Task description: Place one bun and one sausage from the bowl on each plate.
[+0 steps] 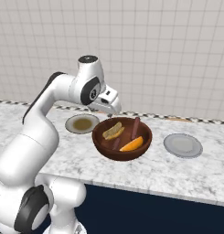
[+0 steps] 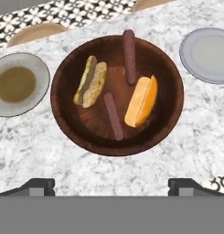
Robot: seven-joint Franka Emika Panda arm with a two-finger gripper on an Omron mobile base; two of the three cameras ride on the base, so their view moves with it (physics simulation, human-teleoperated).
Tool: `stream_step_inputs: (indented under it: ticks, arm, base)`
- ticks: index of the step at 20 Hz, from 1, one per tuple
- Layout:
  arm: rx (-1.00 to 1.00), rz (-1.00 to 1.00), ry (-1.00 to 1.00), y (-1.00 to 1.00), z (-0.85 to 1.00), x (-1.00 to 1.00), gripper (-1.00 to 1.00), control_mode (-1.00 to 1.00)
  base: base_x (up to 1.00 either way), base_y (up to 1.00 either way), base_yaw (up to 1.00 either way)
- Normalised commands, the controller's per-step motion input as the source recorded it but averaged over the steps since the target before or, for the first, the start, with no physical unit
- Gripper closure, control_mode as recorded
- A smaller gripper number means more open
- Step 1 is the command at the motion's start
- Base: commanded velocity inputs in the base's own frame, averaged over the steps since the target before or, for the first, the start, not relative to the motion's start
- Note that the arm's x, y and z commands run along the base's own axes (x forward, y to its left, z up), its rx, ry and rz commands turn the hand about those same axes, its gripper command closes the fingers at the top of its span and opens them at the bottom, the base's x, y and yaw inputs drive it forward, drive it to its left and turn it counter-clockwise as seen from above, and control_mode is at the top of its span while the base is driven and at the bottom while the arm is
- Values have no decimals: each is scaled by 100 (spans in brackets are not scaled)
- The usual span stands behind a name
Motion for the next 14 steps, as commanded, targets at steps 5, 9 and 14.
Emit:
stream_step_inputs:
  ticks: [5,9,14]
  arm:
    - [2,-14,3,-36,-30,4,-100,-100]
    - [9,-6,6,-34,-35,0,-100,-100]
    - [9,-5,7,-29,-40,1,-100,-100]
  base:
    - [0,0,0]
    - [0,0,0]
    - [0,0,0]
